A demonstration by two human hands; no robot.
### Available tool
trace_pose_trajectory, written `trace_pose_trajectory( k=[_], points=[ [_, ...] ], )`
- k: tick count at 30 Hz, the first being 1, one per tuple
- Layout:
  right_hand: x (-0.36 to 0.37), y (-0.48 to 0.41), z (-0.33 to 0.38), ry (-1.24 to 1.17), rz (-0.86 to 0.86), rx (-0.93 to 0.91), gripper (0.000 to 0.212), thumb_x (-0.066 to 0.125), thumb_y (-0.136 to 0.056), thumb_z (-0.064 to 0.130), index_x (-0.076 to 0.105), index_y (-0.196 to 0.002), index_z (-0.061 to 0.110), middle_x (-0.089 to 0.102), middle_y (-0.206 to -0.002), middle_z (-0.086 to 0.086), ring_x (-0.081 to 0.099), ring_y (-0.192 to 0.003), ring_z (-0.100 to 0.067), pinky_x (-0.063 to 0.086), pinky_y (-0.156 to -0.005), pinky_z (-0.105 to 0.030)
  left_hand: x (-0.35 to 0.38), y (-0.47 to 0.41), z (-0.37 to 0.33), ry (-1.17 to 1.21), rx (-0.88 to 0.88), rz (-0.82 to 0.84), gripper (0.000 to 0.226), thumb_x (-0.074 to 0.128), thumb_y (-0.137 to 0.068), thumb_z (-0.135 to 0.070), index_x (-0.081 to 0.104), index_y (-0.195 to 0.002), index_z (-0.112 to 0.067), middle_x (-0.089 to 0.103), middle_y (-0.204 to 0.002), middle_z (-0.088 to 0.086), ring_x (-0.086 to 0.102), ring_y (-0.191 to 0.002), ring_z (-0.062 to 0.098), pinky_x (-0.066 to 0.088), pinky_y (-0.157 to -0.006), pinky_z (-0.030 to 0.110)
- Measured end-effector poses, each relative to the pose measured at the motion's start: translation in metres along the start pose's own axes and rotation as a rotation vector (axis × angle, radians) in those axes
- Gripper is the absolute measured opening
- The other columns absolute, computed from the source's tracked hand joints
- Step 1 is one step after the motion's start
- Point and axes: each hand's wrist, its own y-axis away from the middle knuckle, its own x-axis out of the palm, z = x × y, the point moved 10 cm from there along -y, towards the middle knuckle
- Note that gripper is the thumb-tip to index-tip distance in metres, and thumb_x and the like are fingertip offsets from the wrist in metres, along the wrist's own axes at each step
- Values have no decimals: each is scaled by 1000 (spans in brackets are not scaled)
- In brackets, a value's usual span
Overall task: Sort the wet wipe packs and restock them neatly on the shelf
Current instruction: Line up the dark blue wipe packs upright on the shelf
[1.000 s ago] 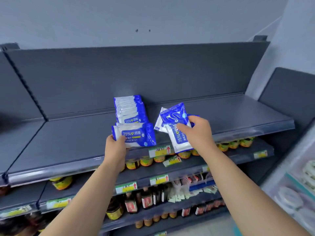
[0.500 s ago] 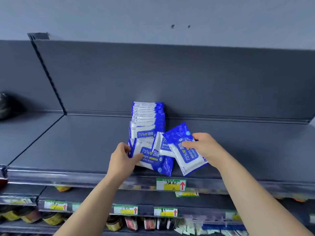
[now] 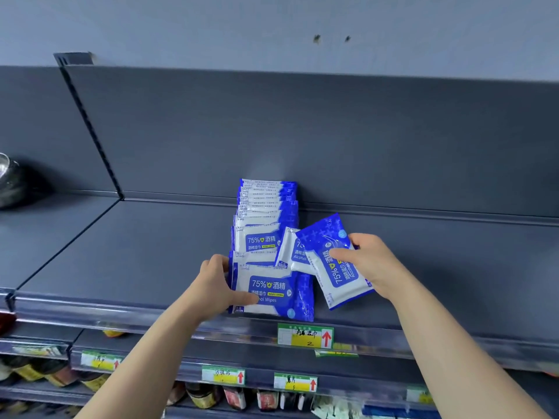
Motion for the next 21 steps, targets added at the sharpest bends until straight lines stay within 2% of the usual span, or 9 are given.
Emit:
trace_pose_trajectory(
  k=[4, 8, 11, 17, 21],
  points=[
    [-7, -1, 4, -39, -9, -13, 22, 74, -82, 20, 61, -97, 8, 75, -83, -5, 74, -74, -23, 57, -75, -42, 4, -7, 6, -28, -5, 11, 65, 87, -64, -33, 38, -107, -23, 50, -118, 0, 62, -98, 13, 57, -71, 27],
    [10, 0, 3, 84, 119, -3, 25, 75, -81, 18, 62, -101, 8, 75, -91, -8, 73, -81, -24, 58, -79, -43, -7, -19, 4, -73, 15, -138, 60, 86, -62, -32, 41, -100, -23, 55, -110, 0, 62, -93, 18, 55, -81, 42],
    [23, -5, -2, 169, 139, 3, 20, 74, -82, 16, 64, -97, 6, 75, -88, -8, 73, -78, -23, 57, -77, -41, -9, -27, -6, -46, 3, -173, 56, 84, -68, -28, 42, -103, -18, 59, -105, -3, 62, -92, 17, 54, -77, 36],
    [36, -25, -1, 125, 99, -1, 19, 73, -83, 22, 64, -93, 9, 75, -88, -6, 73, -74, -19, 57, -69, -35, -12, -37, -16, 18, 44, -191, 45, 80, -74, -24, 48, -104, -14, 61, -96, -5, 60, -78, 10, 43, -59, 20],
    [48, -33, 4, 117, 116, -4, 19, 75, -82, 24, 65, -92, 11, 75, -91, -6, 73, -75, -18, 58, -68, -33, -18, -31, -13, 144, 53, -198, 32, 68, -85, -37, 52, -102, -15, 65, -95, -5, 62, -78, 11, 45, -61, 20]
  ],
)
